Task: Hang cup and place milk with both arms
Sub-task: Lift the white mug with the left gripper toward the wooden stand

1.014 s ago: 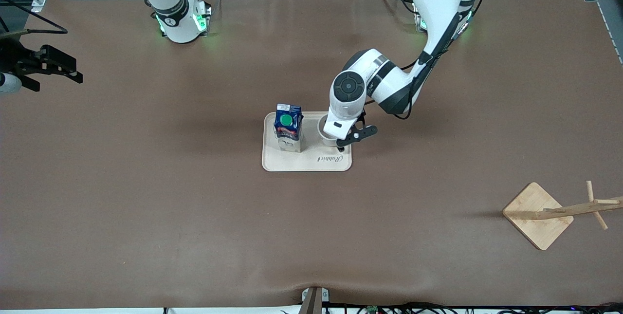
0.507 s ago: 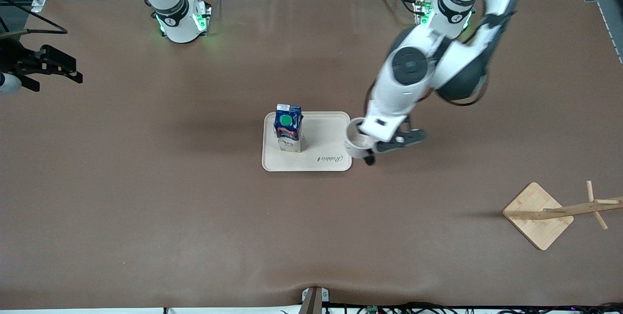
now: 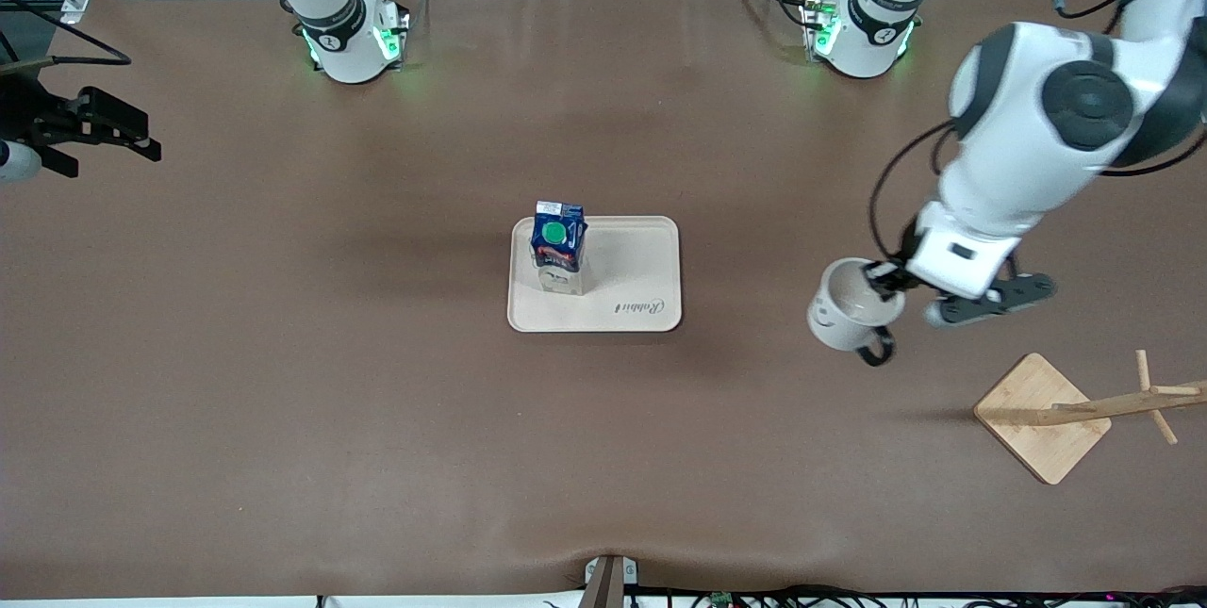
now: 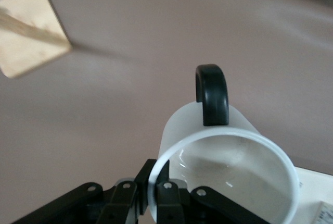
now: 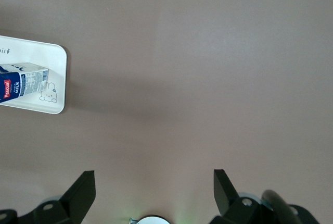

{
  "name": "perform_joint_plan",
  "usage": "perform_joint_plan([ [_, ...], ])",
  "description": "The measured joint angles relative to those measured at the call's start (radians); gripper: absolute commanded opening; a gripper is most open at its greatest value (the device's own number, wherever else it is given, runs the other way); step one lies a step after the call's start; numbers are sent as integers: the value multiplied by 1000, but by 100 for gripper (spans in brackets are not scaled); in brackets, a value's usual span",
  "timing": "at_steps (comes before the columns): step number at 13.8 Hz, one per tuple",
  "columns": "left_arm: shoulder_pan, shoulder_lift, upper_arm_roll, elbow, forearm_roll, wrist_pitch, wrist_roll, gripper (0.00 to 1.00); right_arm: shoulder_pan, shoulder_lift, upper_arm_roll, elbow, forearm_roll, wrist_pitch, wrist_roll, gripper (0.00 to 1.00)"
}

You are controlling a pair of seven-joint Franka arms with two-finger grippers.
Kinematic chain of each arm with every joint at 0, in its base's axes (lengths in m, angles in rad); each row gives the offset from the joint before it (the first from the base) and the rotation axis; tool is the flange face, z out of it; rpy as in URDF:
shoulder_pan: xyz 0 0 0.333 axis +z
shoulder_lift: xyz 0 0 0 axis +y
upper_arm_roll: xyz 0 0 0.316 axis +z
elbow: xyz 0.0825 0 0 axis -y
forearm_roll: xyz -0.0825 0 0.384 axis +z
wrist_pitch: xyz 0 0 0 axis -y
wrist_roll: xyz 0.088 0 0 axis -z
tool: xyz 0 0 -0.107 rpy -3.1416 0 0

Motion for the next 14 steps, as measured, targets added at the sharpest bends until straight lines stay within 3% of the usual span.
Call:
perform_joint_plan([
  [6, 178, -2, 2, 38, 0, 0, 297, 0, 0, 0, 0, 0, 2, 0, 0, 100],
  [14, 385, -6, 2, 41, -1, 25, 537, 0, 0, 0, 0, 0, 6, 0, 0, 100],
])
